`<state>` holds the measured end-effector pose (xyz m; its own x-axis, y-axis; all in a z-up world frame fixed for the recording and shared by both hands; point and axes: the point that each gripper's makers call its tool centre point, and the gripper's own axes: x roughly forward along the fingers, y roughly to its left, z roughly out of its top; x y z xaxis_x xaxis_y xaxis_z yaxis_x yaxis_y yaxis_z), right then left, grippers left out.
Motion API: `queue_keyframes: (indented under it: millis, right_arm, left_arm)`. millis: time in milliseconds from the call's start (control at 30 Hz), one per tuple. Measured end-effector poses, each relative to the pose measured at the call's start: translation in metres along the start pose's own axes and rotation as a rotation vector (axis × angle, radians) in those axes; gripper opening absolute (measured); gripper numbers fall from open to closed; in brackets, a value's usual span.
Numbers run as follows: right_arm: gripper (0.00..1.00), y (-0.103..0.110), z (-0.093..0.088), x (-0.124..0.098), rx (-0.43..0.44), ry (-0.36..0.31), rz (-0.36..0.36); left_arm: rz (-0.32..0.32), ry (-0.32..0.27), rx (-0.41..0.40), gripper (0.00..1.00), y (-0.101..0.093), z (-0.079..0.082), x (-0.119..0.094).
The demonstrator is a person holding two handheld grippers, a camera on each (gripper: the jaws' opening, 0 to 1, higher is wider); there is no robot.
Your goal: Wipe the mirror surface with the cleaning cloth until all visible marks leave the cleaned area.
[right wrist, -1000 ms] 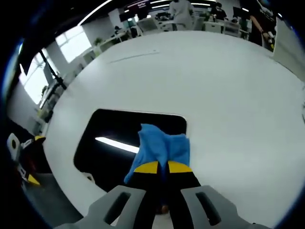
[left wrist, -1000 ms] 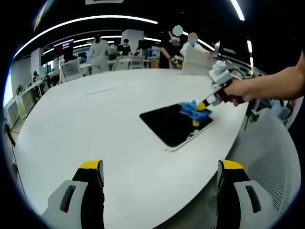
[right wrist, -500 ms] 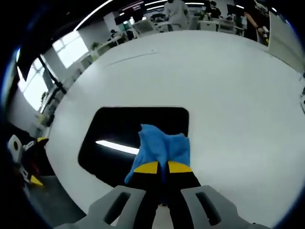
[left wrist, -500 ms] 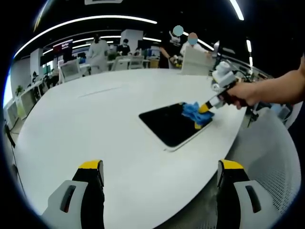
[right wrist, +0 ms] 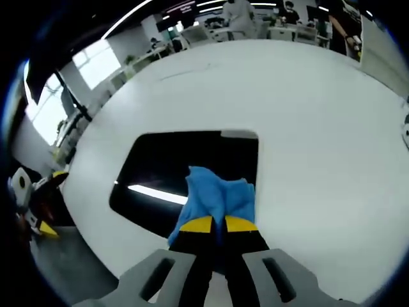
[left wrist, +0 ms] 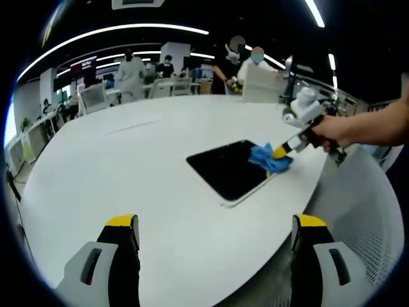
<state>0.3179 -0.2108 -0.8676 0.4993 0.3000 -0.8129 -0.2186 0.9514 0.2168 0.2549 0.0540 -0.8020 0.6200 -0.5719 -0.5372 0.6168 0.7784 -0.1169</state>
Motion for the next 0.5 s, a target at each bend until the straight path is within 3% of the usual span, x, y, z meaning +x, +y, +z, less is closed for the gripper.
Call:
queue_keyframes:
  millis: [500]
  right_arm:
    - [0.0,0.005,-0.015,-0.008,0.024,-0.003,0.011]
  left_arm:
    - [-0.003,0.012,0.012,0.99,-0.001,-0.003,0.0]
